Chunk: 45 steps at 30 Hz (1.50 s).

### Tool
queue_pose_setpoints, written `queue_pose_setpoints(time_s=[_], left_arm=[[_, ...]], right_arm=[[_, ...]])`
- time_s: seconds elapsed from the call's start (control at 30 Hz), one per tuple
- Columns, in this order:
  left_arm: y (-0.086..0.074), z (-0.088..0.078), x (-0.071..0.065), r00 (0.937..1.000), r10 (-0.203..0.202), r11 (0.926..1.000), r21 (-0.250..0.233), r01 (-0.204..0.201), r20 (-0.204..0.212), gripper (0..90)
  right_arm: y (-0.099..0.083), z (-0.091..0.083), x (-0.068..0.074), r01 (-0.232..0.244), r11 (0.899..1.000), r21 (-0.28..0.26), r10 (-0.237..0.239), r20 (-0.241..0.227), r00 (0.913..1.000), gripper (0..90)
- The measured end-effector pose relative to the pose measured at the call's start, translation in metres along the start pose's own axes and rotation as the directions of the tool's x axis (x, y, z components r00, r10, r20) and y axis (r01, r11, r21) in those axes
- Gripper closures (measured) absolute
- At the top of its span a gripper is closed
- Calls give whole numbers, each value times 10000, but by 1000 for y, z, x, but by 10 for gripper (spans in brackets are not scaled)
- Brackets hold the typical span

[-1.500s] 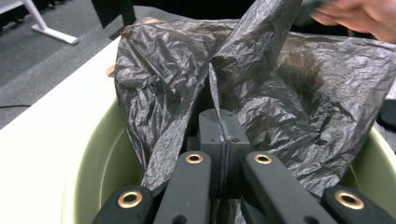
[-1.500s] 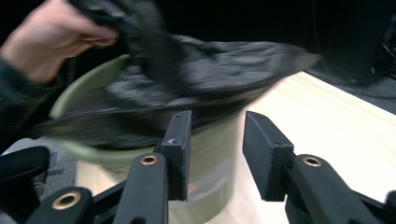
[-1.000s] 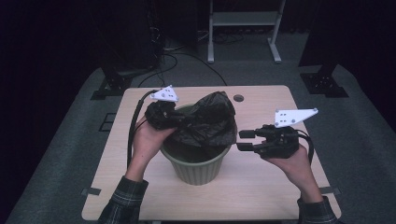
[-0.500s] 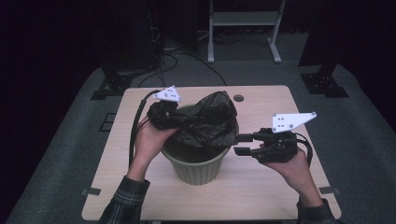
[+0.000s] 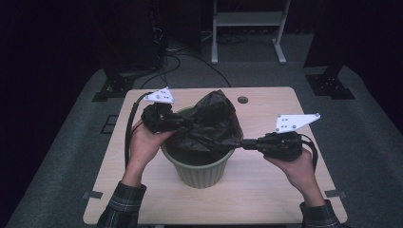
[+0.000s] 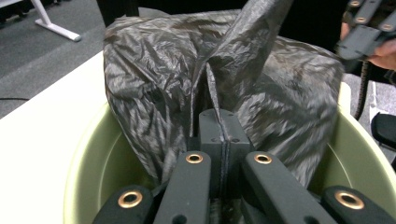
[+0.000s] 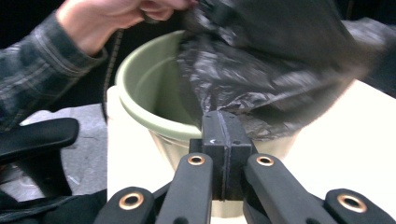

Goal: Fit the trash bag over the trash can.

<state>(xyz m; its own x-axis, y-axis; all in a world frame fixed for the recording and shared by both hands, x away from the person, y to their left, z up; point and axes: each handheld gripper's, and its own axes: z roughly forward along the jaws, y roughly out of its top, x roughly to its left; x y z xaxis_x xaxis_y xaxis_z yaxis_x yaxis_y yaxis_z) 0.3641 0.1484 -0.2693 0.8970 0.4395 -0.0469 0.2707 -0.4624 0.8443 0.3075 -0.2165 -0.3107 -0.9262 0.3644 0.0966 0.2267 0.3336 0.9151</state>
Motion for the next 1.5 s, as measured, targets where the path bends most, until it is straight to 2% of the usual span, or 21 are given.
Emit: queue_pose_setpoints(time_s=[0.17,0.3,0.47,0.67,0.87,1.1,1.33,1.5], left_arm=[[-10,-21,4,9996,-151,9998,-149,147,-220,898],[-23,-42,8,9984,-394,9986,-364,379,-413,899],[-41,-63,12,9955,-652,9963,-603,611,-686,898],[-60,-83,16,9912,-966,9927,-808,895,-900,899],[-77,-90,18,9873,-1209,9904,-802,1129,-1033,899],[-96,-97,19,9821,-1512,9863,-836,1423,-1122,899],[-111,-102,20,9777,-1771,9823,-818,1685,-1127,899],[-119,-97,19,9796,-1701,9837,-777,1623,-1067,899]], right_arm=[[-6,-16,-13,-262,9995,-148,269,493,9984,899],[-12,-31,-23,-507,9983,-269,531,961,9940,899],[-20,-48,-37,-807,9956,-479,871,1491,9850,899],[-32,-63,-49,-1176,9913,-586,1267,1914,9733,899],[-44,-74,-56,-1444,9882,-517,1524,2254,9623,899],[-56,-86,-58,-1642,9846,-606,1742,2498,9525,899],[-67,-96,-55,-1685,9838,-604,1785,2613,9486,899],[-73,-93,-54,-1760,9837,-368,1795,2597,9488,899]])
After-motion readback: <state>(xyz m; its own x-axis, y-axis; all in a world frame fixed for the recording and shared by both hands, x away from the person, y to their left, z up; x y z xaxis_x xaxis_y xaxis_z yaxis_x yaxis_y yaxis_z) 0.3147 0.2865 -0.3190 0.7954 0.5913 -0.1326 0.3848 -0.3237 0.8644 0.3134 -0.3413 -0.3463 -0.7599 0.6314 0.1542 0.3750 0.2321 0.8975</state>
